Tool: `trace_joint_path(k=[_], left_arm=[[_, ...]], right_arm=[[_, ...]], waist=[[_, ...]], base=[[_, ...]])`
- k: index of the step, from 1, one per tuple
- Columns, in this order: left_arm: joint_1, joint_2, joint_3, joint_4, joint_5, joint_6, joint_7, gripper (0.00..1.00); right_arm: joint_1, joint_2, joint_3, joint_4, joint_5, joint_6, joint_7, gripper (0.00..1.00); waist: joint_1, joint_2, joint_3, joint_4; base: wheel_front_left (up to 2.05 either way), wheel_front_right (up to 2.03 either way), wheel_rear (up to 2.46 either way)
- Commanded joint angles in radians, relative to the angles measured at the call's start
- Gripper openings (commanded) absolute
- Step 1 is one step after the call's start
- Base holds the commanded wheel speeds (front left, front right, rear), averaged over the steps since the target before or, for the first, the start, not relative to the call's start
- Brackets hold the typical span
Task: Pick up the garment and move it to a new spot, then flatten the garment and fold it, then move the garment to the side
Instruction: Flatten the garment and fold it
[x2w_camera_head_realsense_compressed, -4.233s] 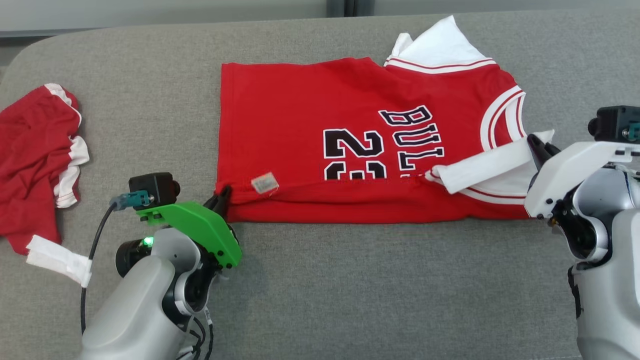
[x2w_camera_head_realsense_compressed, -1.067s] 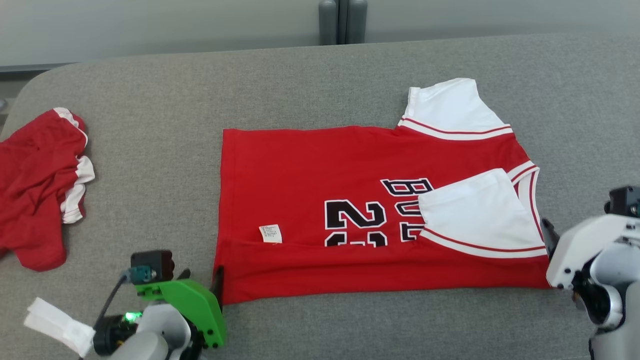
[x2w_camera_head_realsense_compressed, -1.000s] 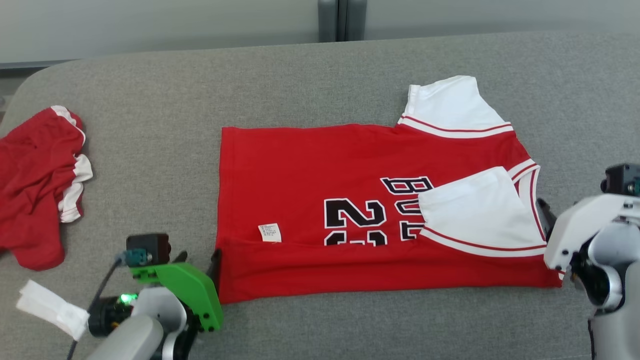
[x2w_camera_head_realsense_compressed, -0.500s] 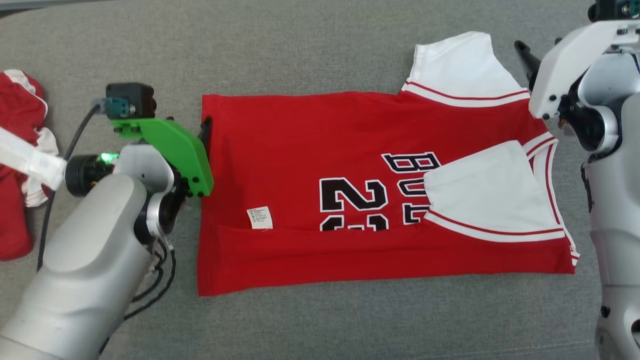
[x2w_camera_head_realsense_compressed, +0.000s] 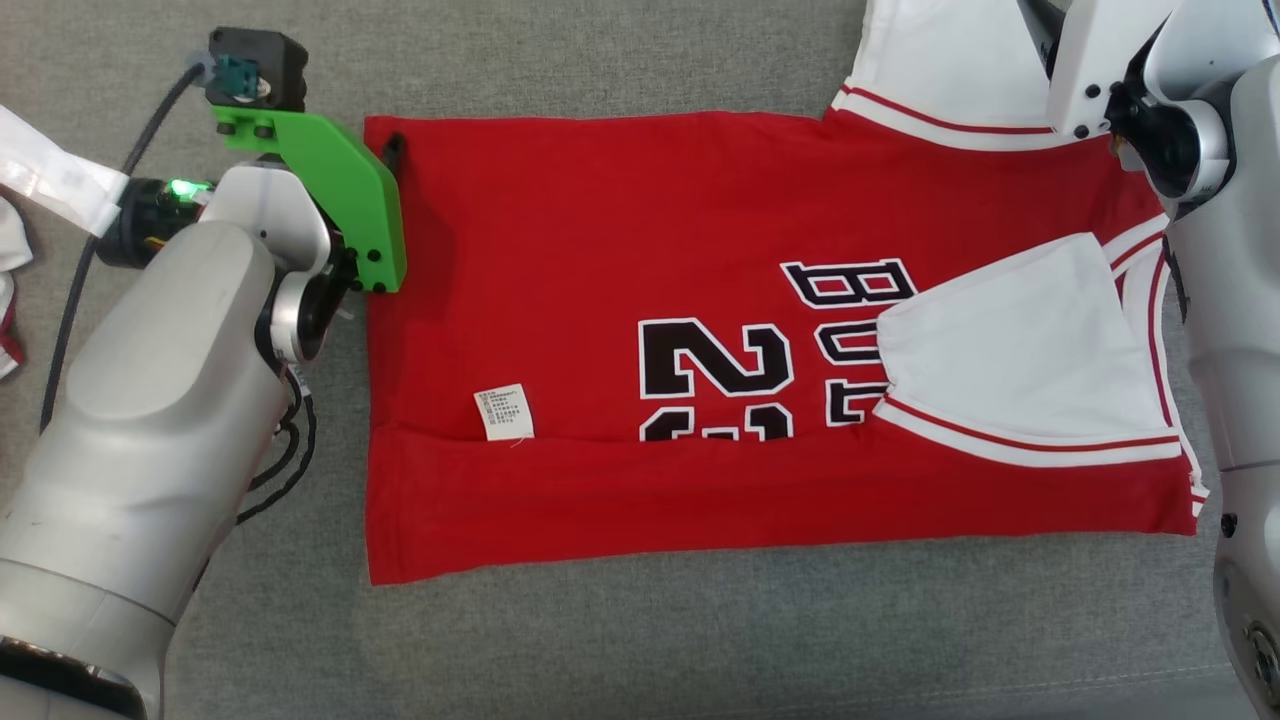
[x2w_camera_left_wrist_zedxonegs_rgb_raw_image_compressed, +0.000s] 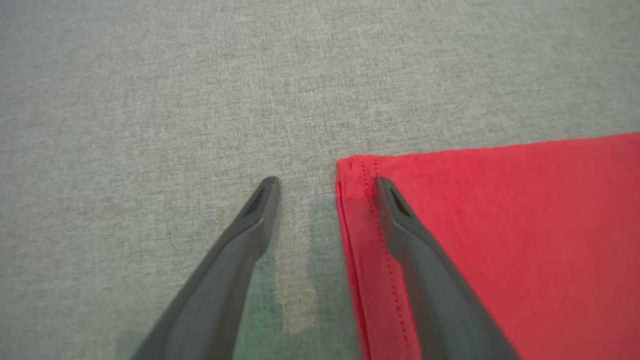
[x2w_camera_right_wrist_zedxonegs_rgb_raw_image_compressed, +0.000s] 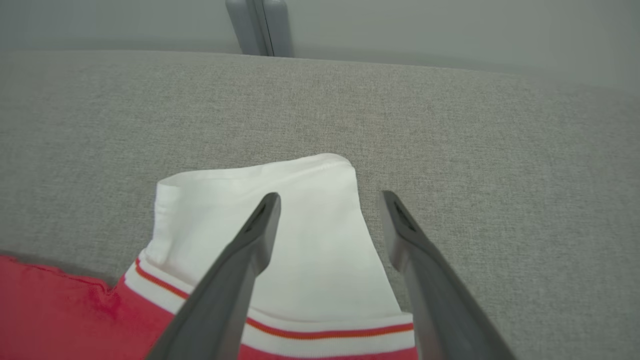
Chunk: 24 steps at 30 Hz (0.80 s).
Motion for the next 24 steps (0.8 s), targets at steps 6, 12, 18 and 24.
trace_joint_path(k=[6,12,18,24], left_arm=[[-0.029,-0.039,0.005,0.049,-0.035,-0.039,0.015,1.0],[-0.011,-0.078,-0.034,0.073,-0.062,-0.09,0.1,0.0],[-0.026,-0.102,-0.054,0.047,-0.051,-0.109,0.095,0.0],[-0.054,-0.13,-0.075,0.017,-0.017,-0.098,0.046,0.0]], right_arm=[[-0.05,-0.026,0.027,0.048,0.022,-0.001,-0.023,1.0],[-0.073,-0.049,0.049,0.085,0.035,-0.001,-0.016,1.0],[-0.104,-0.087,0.052,0.11,0.034,-0.001,-0.008,1.0],[-0.134,-0.129,0.034,0.148,0.018,-0.001,0.013,1.0]], waist=[[-0.0001,0.0,0.042,0.013],[-0.0001,0.0,0.055,0.029],[-0.0001,0.0,0.082,0.062],[-0.0001,0.0,0.121,0.111]], base=[[0.0,0.0,0.0],[0.0,0.0,0.0],[0.0,0.0,0.0],[0.0,0.0,0.0]])
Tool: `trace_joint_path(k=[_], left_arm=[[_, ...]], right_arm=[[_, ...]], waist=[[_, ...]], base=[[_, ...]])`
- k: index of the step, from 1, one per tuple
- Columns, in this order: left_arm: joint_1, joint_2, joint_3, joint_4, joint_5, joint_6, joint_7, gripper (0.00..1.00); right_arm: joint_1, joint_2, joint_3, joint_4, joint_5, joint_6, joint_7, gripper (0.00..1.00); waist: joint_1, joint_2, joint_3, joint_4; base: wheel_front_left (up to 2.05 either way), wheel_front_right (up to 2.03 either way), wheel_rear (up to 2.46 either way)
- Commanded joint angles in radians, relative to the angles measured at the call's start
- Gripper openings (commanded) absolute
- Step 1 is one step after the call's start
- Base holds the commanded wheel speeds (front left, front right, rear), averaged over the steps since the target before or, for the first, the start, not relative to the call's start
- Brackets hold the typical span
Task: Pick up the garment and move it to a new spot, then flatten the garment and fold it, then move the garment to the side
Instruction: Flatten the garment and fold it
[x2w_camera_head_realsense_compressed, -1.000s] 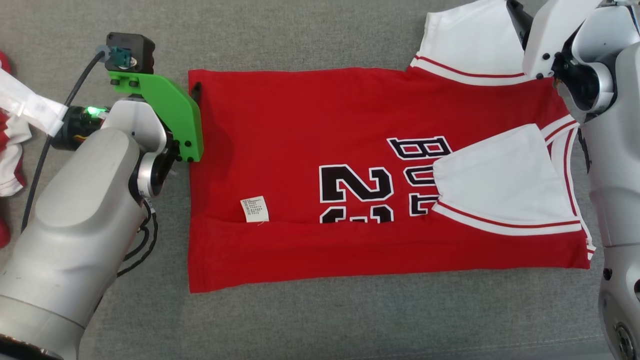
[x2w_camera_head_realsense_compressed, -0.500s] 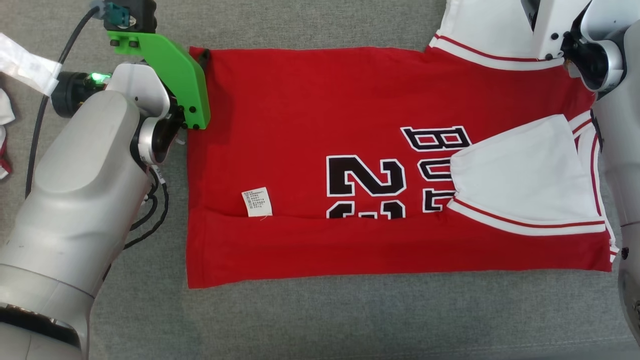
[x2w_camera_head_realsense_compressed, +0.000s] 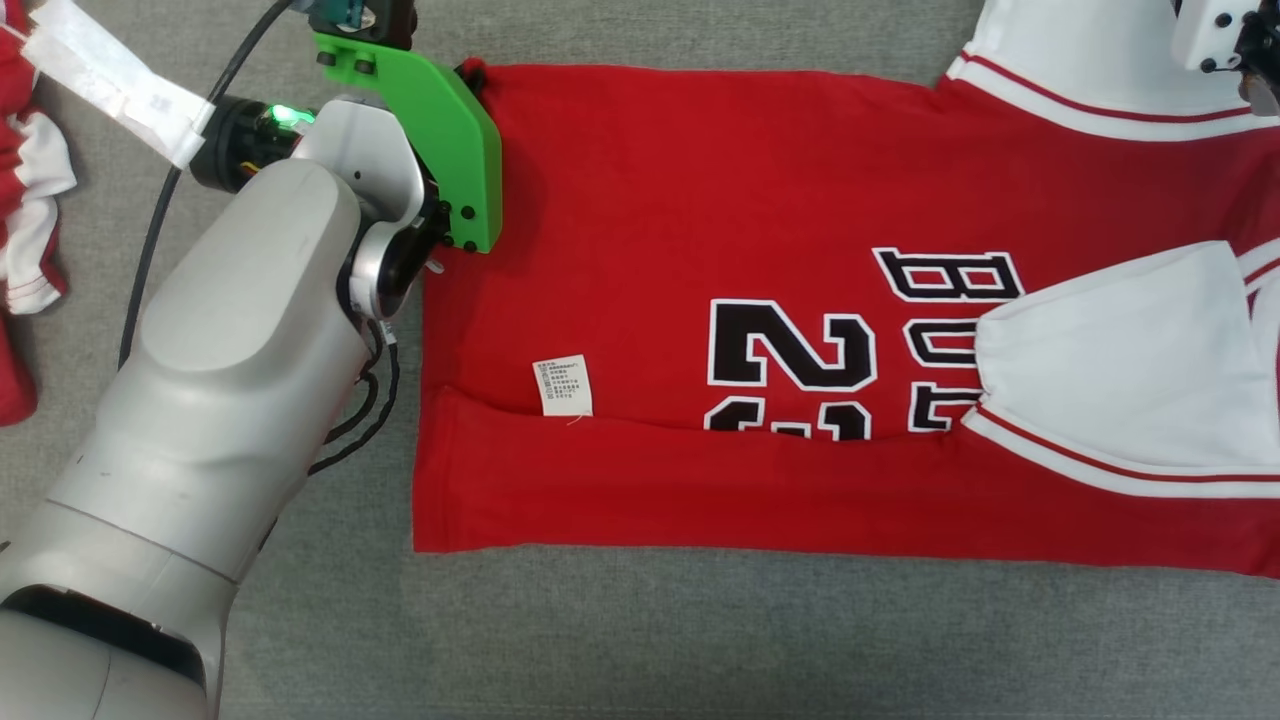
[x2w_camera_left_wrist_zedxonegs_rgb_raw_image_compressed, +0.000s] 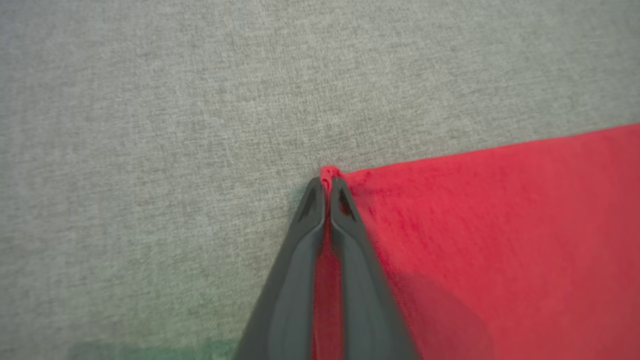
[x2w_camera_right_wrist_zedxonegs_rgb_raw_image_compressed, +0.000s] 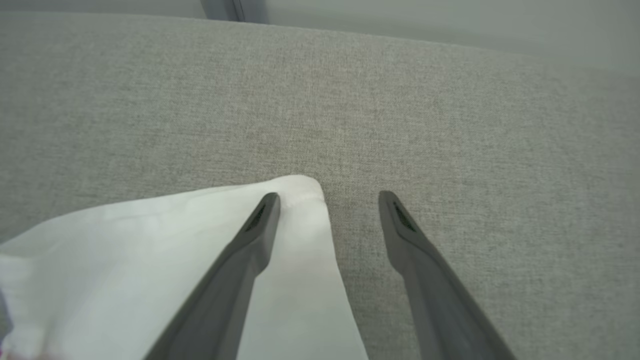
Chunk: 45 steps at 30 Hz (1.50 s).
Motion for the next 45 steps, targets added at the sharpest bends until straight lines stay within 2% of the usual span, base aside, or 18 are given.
trace_joint_path(k=[1,6,9,11,12,13,15,24,32,38,45], left_arm=[[0.029,-0.037,-0.034,0.013,0.005,-0.002,0.009,0.0],[0.033,-0.061,-0.041,-0.003,0.01,-0.008,-0.021,0.0],[0.037,-0.066,-0.049,-0.003,0.014,-0.008,-0.03,0.0],[0.039,-0.068,-0.052,-0.002,0.013,-0.009,-0.032,0.0],[0.039,-0.069,-0.053,-0.002,0.013,-0.009,-0.031,0.0],[0.038,-0.07,-0.055,-0.002,0.014,-0.01,-0.036,0.0],[0.033,-0.067,-0.05,-0.007,0.02,-0.003,-0.054,0.0],[0.023,-0.044,-0.002,-0.007,0.043,0.043,-0.209,0.0],[0.064,-0.034,0.006,0.017,0.049,0.045,-0.317,0.0],[0.132,-0.025,-0.013,0.022,0.061,0.034,-0.375,0.0],[0.224,0.006,-0.047,-0.006,0.088,0.037,-0.434,0.0]], right_arm=[[-0.013,-0.003,0.0,0.011,-0.012,-0.001,0.016,1.0],[-0.018,-0.017,0.035,0.024,-0.024,-0.001,0.079,1.0],[0.003,-0.017,0.074,0.04,-0.006,0.001,0.172,0.98],[0.016,-0.022,0.079,0.036,0.003,0.002,0.208,0.29],[0.02,-0.027,0.081,0.027,0.005,0.002,0.214,0.04],[0.027,-0.039,0.077,0.005,0.002,0.0,0.211,0.0],[0.026,-0.052,0.059,-0.025,-0.001,-0.001,0.175,0.0],[0.052,-0.035,0.013,-0.096,0.005,-0.002,-0.022,0.0],[0.126,-0.03,0.036,-0.11,0.062,-0.002,-0.171,0.0],[0.229,-0.06,0.08,-0.137,0.136,-0.002,-0.234,0.0],[0.4,-0.114,0.121,-0.228,0.223,-0.002,-0.259,0.0]], waist=[[-0.0001,0.0,0.031,0.032],[-0.0001,0.0,0.057,0.059],[-0.0001,0.0,0.066,0.064],[-0.0001,0.0,0.066,0.064],[-0.0001,0.0,0.066,0.064],[-0.0001,0.0,0.061,0.061],[-0.0001,0.0,0.056,0.057],[-0.0001,0.0,0.004,0.035],[-0.0001,0.0,-0.073,0.017],[-0.0001,0.0,-0.149,0.006],[-0.0001,0.0,-0.214,-0.011]], base=[[0.0,0.0,0.0],[0.0,0.0,0.0],[0.0,0.0,0.0],[0.0,0.0,0.0],[0.0,0.0,0.0],[0.0,0.0,0.0],[0.0,0.0,0.0],[0.0,0.0,0.0],[0.0,0.0,0.0],[0.0,0.0,0.0],[0.0,0.0,0.0]])
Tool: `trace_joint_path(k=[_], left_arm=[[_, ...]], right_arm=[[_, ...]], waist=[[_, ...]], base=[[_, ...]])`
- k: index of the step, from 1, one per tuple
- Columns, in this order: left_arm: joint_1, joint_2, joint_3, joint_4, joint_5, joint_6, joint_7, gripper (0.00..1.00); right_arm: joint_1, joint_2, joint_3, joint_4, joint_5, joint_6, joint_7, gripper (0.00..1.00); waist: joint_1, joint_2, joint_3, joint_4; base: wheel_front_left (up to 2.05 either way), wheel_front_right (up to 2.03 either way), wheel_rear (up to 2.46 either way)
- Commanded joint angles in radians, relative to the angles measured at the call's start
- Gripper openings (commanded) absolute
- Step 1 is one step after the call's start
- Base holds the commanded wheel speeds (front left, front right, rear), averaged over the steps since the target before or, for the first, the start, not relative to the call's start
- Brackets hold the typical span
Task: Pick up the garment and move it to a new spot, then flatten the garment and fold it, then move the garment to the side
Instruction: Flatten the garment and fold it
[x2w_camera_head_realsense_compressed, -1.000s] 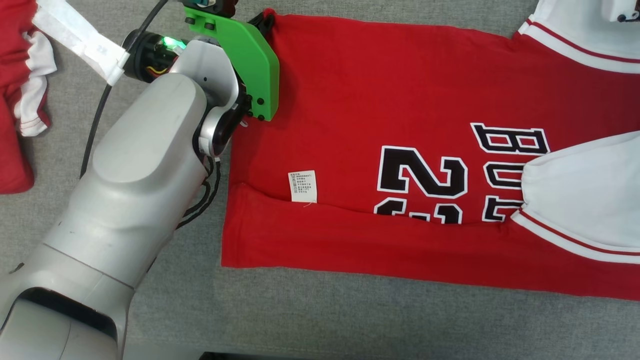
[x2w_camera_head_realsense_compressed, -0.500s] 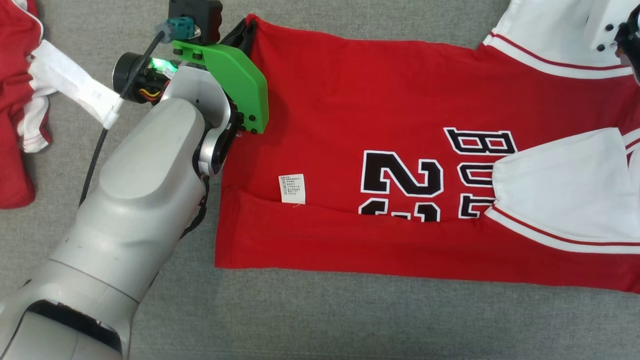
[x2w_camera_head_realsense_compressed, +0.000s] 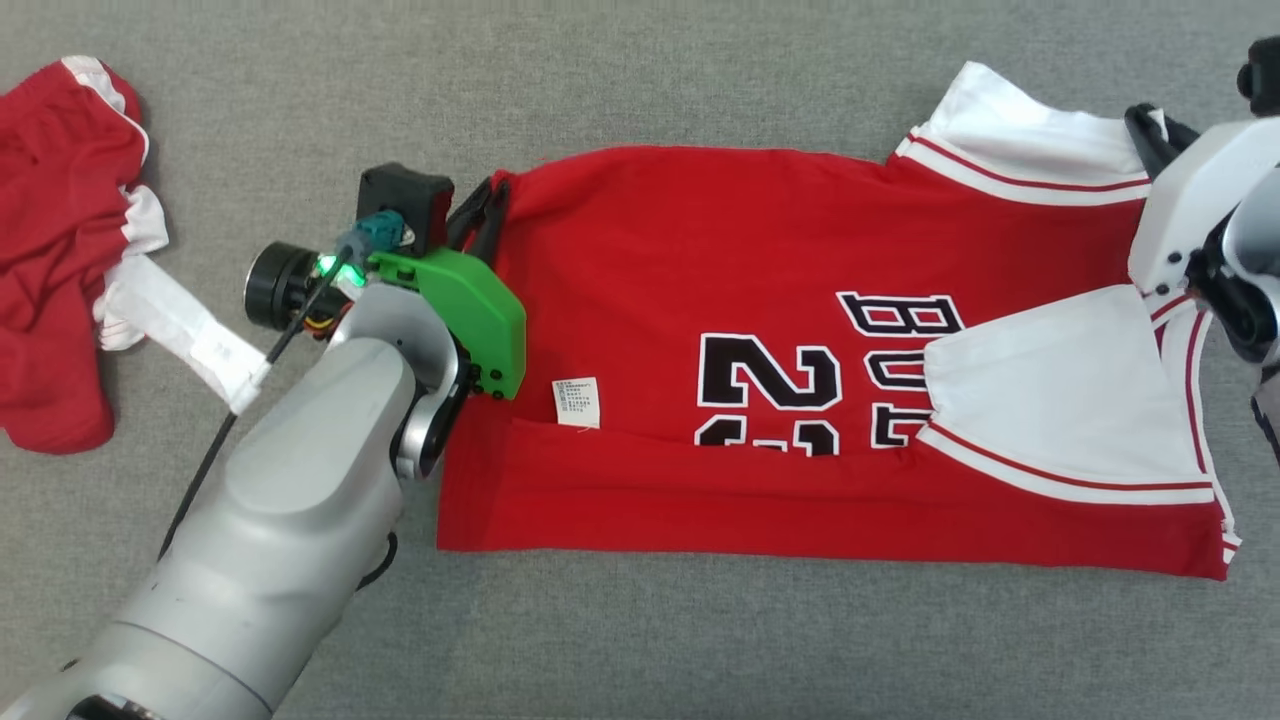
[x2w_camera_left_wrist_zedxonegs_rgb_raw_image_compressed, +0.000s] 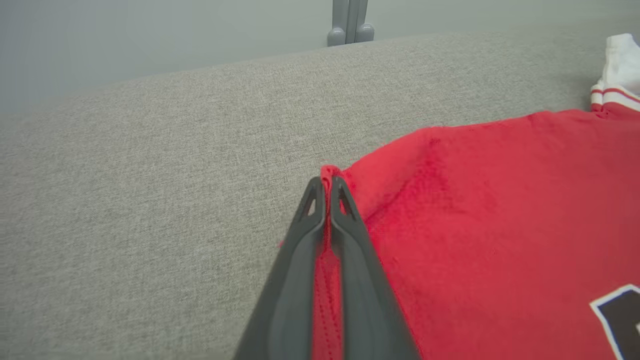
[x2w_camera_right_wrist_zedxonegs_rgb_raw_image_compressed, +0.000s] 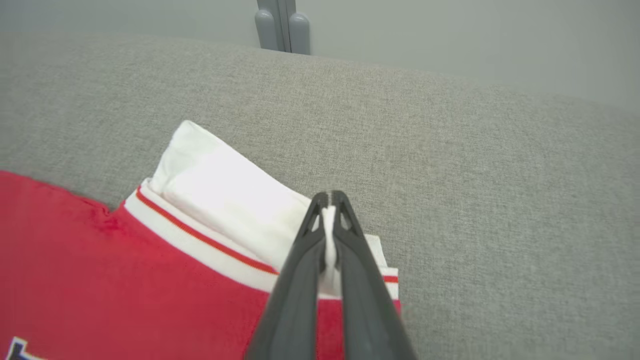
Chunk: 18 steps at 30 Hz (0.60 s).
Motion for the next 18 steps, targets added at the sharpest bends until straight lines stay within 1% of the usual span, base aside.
trace_joint_path(k=[1,9,12,13,15,18], left_arm=[[0.026,0.014,-0.002,-0.007,0.012,0.003,-0.012,0.0],[0.111,0.052,-0.014,-0.023,0.02,0.019,-0.071,0.0],[0.137,0.062,-0.011,-0.024,0.014,0.021,-0.098,0.0],[0.152,0.066,-0.013,-0.023,0.012,0.019,-0.111,0.0],[0.167,0.069,-0.015,-0.021,0.011,0.017,-0.123,0.0],[0.191,0.075,-0.014,-0.024,0.006,0.016,-0.143,0.0]], right_arm=[[0.037,-0.007,0.002,-0.019,0.019,-0.002,-0.001,0.0],[0.207,-0.032,-0.006,-0.149,0.065,-0.002,0.033,0.0],[0.269,-0.035,-0.028,-0.2,0.072,-0.002,0.05,0.0],[0.317,-0.034,-0.036,-0.238,0.079,-0.002,0.073,0.0],[0.362,-0.037,-0.06,-0.281,0.073,-0.002,0.091,0.0],[0.43,-0.022,-0.099,-0.347,0.065,-0.002,0.116,0.0]], waist=[[0.0,0.0,-0.034,-0.017],[0.0,0.0,-0.067,-0.041],[0.0,0.0,-0.08,-0.044],[0.0,0.0,-0.089,-0.045],[0.0,0.0,-0.098,-0.046],[0.0,0.0,-0.11,-0.05]], base=[[0.0,0.0,0.0],[0.0,0.0,0.0],[0.0,0.0,0.0],[0.0,0.0,0.0],[0.0,0.0,0.0],[0.0,0.0,0.0]])
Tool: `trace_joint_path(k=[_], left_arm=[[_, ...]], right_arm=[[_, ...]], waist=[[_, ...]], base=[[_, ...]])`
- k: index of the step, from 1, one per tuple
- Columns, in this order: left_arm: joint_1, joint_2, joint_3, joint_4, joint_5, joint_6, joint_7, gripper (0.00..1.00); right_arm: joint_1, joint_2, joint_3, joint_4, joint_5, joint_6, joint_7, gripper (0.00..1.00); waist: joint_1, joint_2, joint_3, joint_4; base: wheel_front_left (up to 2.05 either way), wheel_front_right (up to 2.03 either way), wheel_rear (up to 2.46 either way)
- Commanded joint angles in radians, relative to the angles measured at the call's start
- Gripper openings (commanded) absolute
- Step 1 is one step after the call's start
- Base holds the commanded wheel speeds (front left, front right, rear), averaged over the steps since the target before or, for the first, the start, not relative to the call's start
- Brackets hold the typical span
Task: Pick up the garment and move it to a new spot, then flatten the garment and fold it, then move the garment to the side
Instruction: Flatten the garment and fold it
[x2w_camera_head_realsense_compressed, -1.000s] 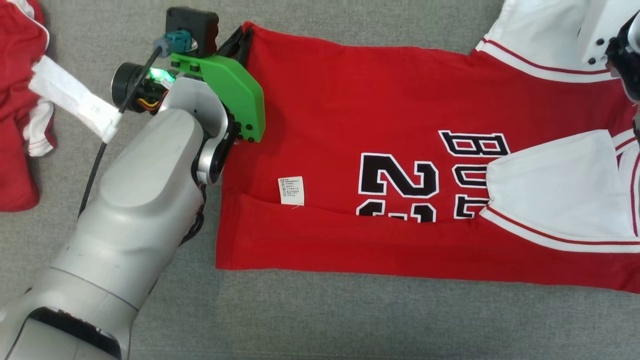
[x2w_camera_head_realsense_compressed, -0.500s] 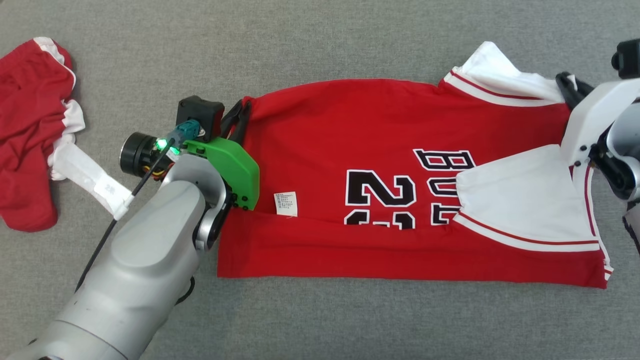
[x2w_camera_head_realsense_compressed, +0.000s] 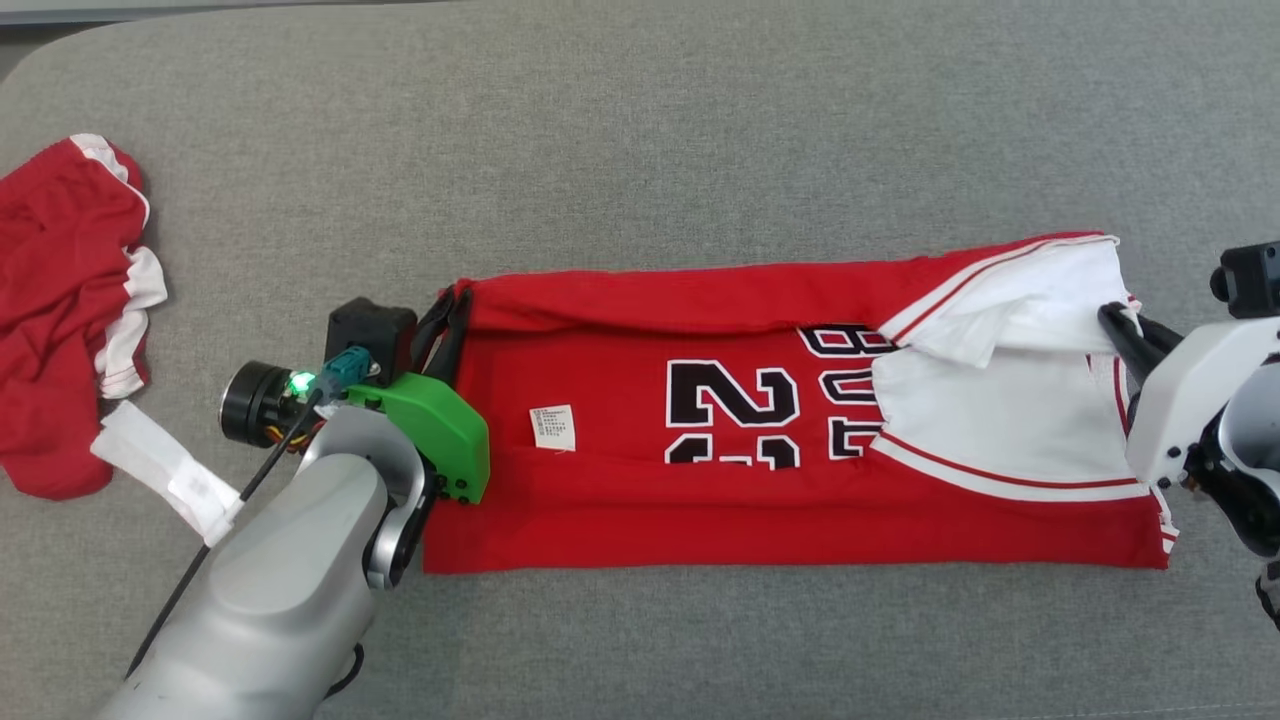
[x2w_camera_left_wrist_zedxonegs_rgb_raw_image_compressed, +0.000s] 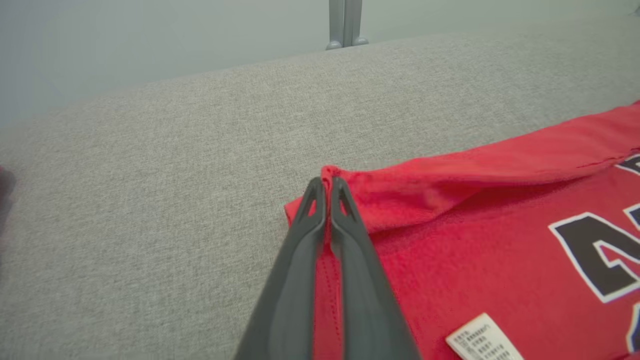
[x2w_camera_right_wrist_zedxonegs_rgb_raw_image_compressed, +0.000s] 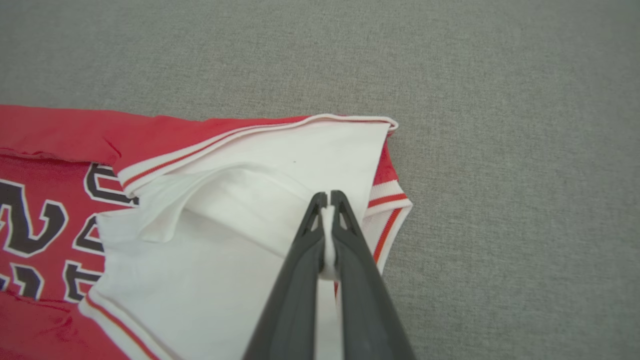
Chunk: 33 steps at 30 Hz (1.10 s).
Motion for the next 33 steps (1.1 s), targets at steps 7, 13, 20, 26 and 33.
trace_joint_path(k=[7,13,20,26,33], left_arm=[[0.061,0.027,-0.001,-0.009,-0.009,-0.009,-0.036,0.0],[0.088,0.027,0.009,-0.005,-0.025,0.002,-0.042,0.0],[0.14,0.032,0.023,-0.019,-0.066,0.006,-0.032,0.0],[0.165,0.034,0.028,-0.033,-0.081,0.002,-0.037,1.0],[0.223,0.023,0.12,-0.096,-0.11,0.04,-0.075,1.0]], right_arm=[[0.145,0.071,-0.095,-0.165,-0.048,-0.001,0.062,0.0],[0.226,0.138,-0.147,-0.247,-0.073,-0.001,0.105,0.0],[0.297,0.197,-0.186,-0.275,-0.087,-0.001,0.143,0.0],[0.315,0.23,-0.199,-0.276,-0.108,-0.001,0.154,1.0],[0.322,0.248,-0.22,-0.28,-0.106,-0.001,0.139,1.0]], waist=[[0.0,0.0,-0.024,-0.015],[0.0,0.0,-0.035,-0.02],[0.0,0.0,-0.048,-0.023],[0.0,0.0,-0.059,-0.029],[0.0,0.0,-0.089,-0.024]], base=[[0.0,0.0,0.0],[0.0,0.0,0.0],[0.0,0.0,0.0],[0.0,0.0,0.0],[0.0,0.0,0.0]])
